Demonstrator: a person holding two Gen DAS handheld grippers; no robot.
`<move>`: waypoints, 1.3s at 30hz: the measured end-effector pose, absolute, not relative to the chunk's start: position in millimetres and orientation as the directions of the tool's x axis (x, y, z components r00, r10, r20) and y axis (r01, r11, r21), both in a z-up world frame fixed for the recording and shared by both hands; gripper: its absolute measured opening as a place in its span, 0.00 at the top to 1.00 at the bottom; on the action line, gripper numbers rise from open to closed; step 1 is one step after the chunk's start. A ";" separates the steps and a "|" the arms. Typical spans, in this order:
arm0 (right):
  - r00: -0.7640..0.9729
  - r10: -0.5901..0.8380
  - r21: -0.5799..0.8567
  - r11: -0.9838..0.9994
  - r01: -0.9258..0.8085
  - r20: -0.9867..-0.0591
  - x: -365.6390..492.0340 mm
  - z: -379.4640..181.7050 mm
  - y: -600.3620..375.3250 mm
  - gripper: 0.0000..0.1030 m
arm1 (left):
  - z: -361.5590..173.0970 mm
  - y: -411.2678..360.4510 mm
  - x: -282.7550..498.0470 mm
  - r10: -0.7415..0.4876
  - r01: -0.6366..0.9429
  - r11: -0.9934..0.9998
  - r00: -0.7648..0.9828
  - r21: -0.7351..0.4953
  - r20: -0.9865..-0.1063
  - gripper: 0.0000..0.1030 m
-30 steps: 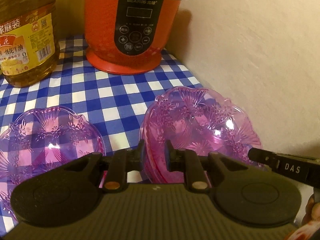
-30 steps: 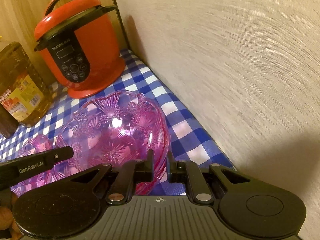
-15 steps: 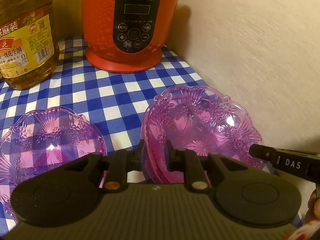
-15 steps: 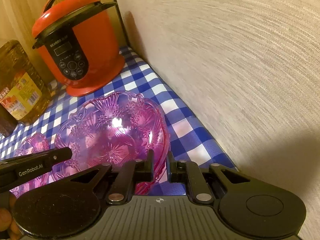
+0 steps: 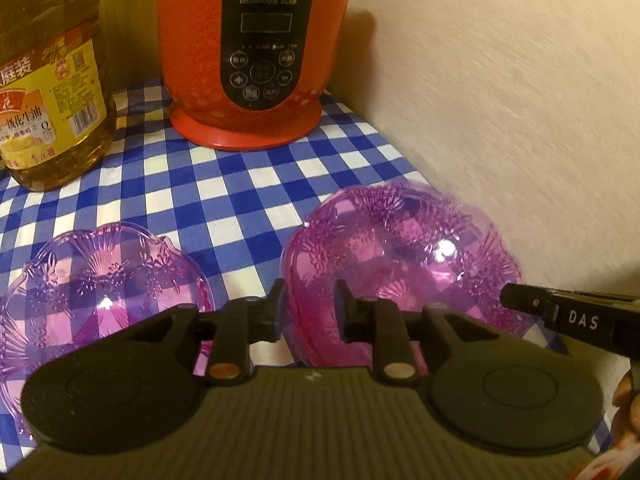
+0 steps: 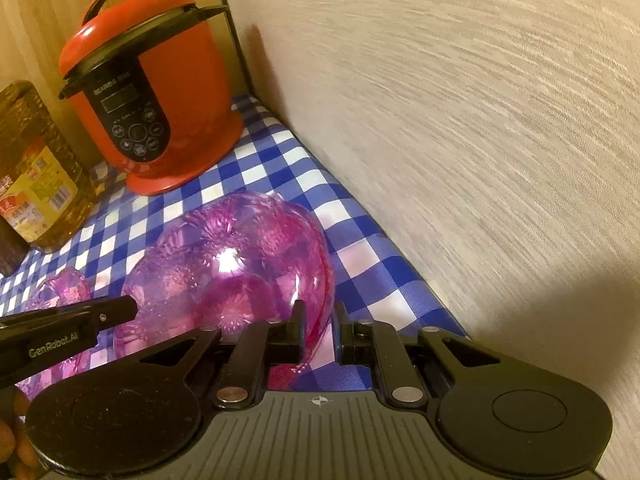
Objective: Organize plates and bowls
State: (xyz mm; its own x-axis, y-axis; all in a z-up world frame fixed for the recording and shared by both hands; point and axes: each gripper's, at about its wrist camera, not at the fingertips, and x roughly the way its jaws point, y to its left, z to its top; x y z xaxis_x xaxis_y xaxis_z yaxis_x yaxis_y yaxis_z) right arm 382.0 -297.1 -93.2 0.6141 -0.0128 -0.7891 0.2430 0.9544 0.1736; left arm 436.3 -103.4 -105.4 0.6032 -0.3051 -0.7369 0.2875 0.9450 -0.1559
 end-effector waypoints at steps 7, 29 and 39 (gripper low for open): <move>0.620 0.001 0.205 0.944 0.258 -0.784 380.2 -93.2 -301.6 0.88 | -99.2 -92.7 437.7 -0.314 0.251 0.948 0.624 -0.197 -0.715 0.77; 0.658 -0.016 0.266 0.907 0.327 -0.753 376.3 -83.1 -310.6 0.89 | -97.5 -74.0 440.9 -0.325 0.194 0.945 0.633 -0.263 -0.703 0.76; 0.642 0.003 0.276 0.904 0.326 -0.767 376.8 -89.4 -311.3 0.89 | -96.7 -74.2 439.0 -0.329 0.197 0.944 0.631 -0.265 -0.702 0.76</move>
State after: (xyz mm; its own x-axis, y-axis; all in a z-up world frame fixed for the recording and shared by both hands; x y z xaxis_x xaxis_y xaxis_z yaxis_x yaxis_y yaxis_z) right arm 376.8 -311.3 -89.4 0.6420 0.0027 -0.7667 0.3262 0.9040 0.2764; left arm 439.0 -74.2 -96.7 0.6312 -0.3290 -0.7024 0.1971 0.9439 -0.2649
